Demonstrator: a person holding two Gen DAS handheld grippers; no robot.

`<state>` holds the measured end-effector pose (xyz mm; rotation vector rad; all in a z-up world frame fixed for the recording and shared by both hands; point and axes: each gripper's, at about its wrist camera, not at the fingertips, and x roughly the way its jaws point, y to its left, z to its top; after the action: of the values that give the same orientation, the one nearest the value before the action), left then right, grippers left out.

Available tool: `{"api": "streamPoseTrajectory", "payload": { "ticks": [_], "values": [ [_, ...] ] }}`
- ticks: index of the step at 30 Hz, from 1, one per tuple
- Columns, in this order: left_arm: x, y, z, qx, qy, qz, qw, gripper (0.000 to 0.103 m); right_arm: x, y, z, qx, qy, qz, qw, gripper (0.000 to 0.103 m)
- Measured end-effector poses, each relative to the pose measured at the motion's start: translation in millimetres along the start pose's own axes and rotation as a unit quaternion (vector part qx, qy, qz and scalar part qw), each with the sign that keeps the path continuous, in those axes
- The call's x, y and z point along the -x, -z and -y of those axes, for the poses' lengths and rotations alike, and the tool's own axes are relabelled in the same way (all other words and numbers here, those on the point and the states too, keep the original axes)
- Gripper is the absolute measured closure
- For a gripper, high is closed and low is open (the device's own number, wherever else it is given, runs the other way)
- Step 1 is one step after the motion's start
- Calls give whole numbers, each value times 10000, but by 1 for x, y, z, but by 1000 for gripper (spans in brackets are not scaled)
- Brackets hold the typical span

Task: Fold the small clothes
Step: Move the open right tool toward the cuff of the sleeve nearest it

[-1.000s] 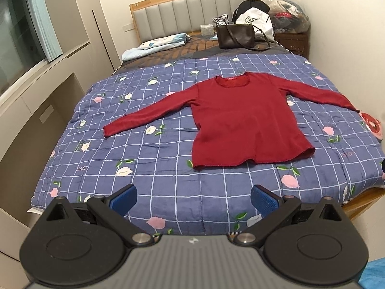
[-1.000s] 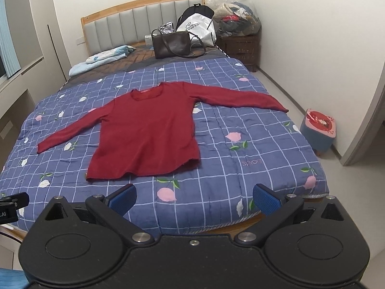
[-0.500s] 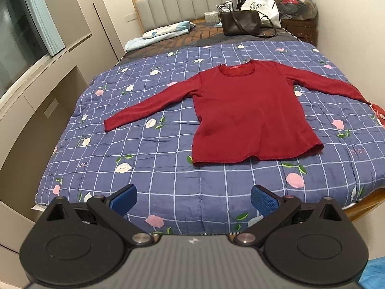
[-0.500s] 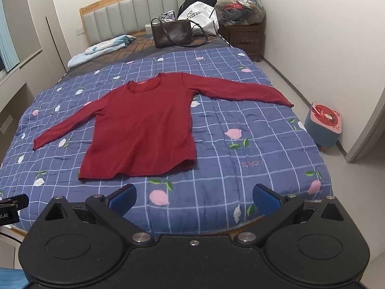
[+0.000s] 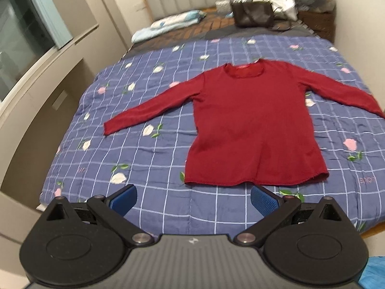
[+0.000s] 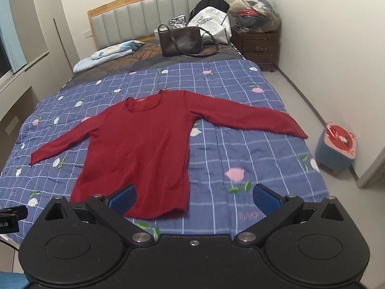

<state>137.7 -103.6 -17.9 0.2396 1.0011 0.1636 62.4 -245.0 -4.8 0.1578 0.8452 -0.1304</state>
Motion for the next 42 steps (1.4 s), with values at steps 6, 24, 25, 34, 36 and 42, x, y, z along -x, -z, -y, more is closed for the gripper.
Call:
{"api": "streamPoseTrajectory", "payload": {
  "ticks": [6, 24, 25, 34, 36, 42],
  "values": [
    [-1, -16, 11, 96, -283, -275, 9992, 0, -23, -23, 10, 100, -248, -67, 9996, 0],
    [-27, -22, -2, 83, -410, -920, 9949, 0, -57, -23, -20, 343, -283, -648, 9969, 0],
    [-31, -25, -4, 41, -359, -917, 9951, 0, -58, -24, -22, 304, -206, -644, 9972, 0],
    [-76, -78, -29, -416, 294, -626, 9967, 0, -65, -43, -57, -80, 518, -572, 9970, 0],
    [-87, -90, -34, -576, 401, -558, 9960, 0, -70, -50, -68, -161, 538, -635, 9964, 0],
    [-114, -117, -48, -871, 737, -417, 9926, 0, -68, -75, -102, -273, 777, -445, 9956, 0]
  ]
}}
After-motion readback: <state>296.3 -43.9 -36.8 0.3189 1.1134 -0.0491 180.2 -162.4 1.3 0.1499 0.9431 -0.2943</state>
